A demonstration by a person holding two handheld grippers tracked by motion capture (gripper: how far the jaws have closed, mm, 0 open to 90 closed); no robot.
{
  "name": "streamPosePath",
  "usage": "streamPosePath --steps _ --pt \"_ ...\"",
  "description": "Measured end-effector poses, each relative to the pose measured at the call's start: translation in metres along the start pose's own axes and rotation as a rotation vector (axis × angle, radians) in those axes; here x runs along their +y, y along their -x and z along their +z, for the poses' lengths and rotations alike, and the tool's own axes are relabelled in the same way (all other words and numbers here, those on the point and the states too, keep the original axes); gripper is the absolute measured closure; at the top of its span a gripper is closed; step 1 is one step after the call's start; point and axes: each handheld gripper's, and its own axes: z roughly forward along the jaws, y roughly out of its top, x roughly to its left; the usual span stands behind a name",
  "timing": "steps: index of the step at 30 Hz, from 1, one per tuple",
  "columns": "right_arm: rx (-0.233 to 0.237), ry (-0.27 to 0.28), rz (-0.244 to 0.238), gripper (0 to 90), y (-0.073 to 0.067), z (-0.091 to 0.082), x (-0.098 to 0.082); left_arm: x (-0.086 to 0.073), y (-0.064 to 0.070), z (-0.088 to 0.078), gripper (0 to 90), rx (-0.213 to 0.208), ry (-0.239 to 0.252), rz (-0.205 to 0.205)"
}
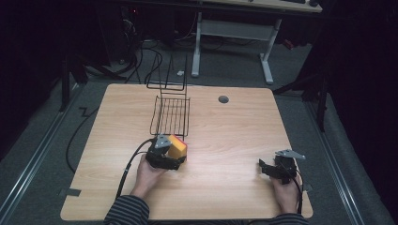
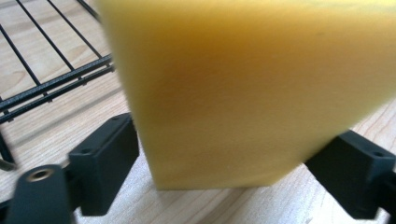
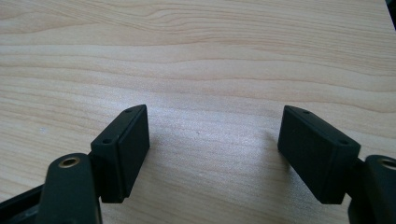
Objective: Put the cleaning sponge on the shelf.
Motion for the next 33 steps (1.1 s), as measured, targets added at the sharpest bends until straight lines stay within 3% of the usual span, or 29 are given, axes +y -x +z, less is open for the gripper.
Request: streamPosePath --steps 20,33 --pt "0.000 0.000 0.000 25.2 0.000 0.000 0.000 0.001 0.006 -0.004 22.6 -0.013 0.000 0.042" --pt "0.000 0.000 0.000 25.2 0.000 0.000 0.000 0.006 0.011 -0.022 22.8 -0.001 0.027 0.057"
